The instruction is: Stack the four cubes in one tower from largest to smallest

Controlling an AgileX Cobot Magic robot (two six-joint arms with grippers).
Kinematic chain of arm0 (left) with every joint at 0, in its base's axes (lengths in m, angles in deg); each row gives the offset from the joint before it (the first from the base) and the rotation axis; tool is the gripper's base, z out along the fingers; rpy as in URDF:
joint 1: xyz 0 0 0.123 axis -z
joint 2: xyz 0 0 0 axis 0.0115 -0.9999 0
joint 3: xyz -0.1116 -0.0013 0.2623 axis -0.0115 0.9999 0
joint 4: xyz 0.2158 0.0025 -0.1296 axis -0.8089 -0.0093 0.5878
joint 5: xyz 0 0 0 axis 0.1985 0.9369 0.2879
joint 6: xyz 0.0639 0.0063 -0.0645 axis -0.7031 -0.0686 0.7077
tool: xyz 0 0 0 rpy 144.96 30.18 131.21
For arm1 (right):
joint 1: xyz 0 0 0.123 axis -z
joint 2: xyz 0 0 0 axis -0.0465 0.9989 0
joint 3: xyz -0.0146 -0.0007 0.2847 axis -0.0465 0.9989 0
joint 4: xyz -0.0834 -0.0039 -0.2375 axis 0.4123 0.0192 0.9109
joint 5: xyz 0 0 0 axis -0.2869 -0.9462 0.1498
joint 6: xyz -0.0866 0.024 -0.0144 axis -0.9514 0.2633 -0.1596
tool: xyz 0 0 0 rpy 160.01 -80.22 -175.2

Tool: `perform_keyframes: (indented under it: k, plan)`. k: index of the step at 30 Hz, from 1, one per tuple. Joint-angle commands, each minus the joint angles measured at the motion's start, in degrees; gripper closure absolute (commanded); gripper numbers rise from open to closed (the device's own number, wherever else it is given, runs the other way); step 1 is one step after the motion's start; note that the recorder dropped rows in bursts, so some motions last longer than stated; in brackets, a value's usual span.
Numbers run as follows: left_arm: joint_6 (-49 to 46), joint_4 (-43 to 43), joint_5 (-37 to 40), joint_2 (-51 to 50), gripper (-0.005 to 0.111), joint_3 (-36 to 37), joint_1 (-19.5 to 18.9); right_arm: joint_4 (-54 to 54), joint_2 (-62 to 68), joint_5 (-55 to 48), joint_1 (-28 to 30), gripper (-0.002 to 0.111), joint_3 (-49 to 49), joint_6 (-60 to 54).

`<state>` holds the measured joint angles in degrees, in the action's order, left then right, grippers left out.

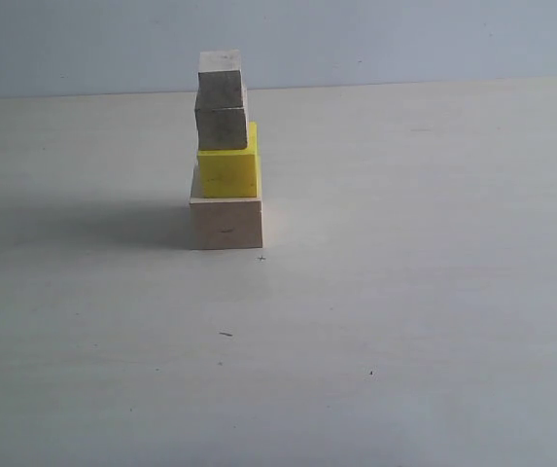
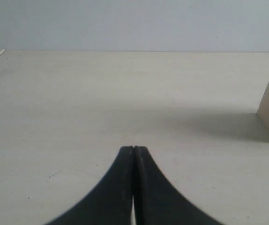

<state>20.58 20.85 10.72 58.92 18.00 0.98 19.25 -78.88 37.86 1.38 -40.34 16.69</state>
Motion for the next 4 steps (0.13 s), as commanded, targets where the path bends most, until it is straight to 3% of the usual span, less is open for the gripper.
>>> perform_keyframes:
  k: [1,4]
  plan:
    - [0.0,0.35,-0.27,0.26,0.107,0.17,0.25,-0.13,-0.39,0.24,-0.23,0.108,0.25,-0.05]
    - [0.0,0.35,-0.27,0.26,0.107,0.17,0.25,-0.13,-0.39,0.24,-0.23,0.108,0.25,-0.05]
